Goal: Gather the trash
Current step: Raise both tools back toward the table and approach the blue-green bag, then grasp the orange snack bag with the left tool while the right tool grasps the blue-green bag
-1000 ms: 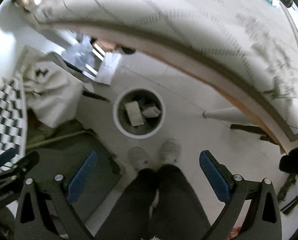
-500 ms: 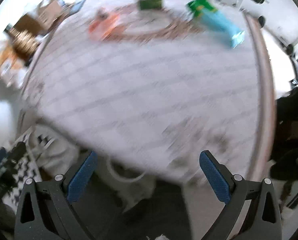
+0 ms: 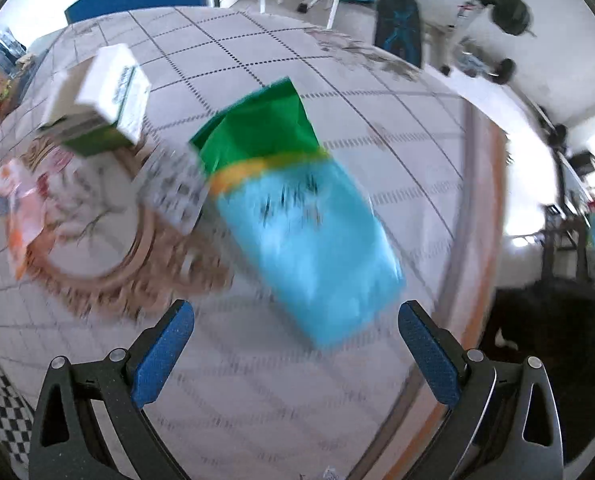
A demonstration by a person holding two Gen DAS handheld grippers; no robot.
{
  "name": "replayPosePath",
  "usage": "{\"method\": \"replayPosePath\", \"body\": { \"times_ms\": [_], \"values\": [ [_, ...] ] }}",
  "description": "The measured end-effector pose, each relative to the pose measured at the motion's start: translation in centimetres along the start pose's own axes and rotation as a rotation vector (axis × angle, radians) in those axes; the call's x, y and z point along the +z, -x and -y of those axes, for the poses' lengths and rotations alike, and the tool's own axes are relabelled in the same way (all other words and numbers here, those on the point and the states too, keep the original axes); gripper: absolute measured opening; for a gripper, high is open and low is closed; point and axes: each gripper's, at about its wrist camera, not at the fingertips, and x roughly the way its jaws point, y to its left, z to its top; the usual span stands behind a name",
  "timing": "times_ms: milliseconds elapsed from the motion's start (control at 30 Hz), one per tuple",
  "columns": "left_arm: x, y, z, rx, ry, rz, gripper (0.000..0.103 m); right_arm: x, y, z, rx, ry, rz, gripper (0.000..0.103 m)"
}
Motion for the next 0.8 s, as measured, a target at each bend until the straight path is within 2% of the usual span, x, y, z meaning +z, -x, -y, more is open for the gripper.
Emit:
{"method": "replayPosePath", "body": {
  "times_ms": [100,200,267,300,333,367,400,433,467,533,567,633,733,800],
  "values": [
    [2.0,-2.4,1.3,-0.033,0.005,-0.038,0.101,3.1,-2.7,-0.3,0.019,0.066,-0.033,0.103],
    [3.6,-4.4,2.3,-0.034,-0.021,-0.073,0.101,5.1,-5.1,-0.1,0.06,0.071,-0.069,0.103],
    [4.4,-5.7,2.8,-0.043,-0.04,-0.092,0.1,5.9,-6.0,0.0,0.022,0.068,-0.061,0.103],
    [4.6,-6.2,3.0,-0.041,-0.059,-0.096,0.09,6.1,-6.3,0.2,0.035,0.059,-0.062,0.103],
    [4.7,-6.6,3.2,-0.034,-0.082,-0.098,0.072,6.5,-6.5,0.3,0.047,0.047,-0.057,0.103],
    [4.7,-6.8,3.2,-0.035,-0.093,-0.104,0.065,6.5,-6.5,0.4,0.046,0.04,-0.049,0.103],
    [4.7,-7.1,3.2,-0.035,-0.106,-0.11,0.057,6.6,-6.5,0.5,0.053,0.036,-0.048,0.095],
    [4.6,-6.9,3.1,-0.046,-0.114,-0.095,0.052,6.6,-6.6,0.7,0.056,0.022,-0.059,0.078],
    [4.6,-6.6,3.0,-0.051,-0.117,-0.08,0.047,6.5,-6.6,0.9,0.033,0.013,-0.057,0.073],
    [4.2,-5.7,2.6,-0.054,-0.126,-0.053,0.034,6.5,-6.1,1.5,0.051,-0.018,-0.047,0.046],
    [4.1,-5.4,2.5,-0.059,-0.126,-0.047,0.033,6.3,-5.9,1.8,0.065,-0.038,-0.053,0.041],
    [4.1,-4.5,1.9,-0.07,-0.126,-0.03,0.028,5.9,-5.5,2.4,0.121,-0.08,-0.046,0.022],
    [3.2,-2.7,1.2,-0.079,-0.134,0.001,0.024,4.9,-4.8,2.5,0.159,-0.112,-0.039,0.013],
    [2.5,-1.4,1.3,-0.079,-0.148,0.023,0.021,4.0,-4.2,2.5,0.185,-0.134,-0.022,0.013]
  ]
}}
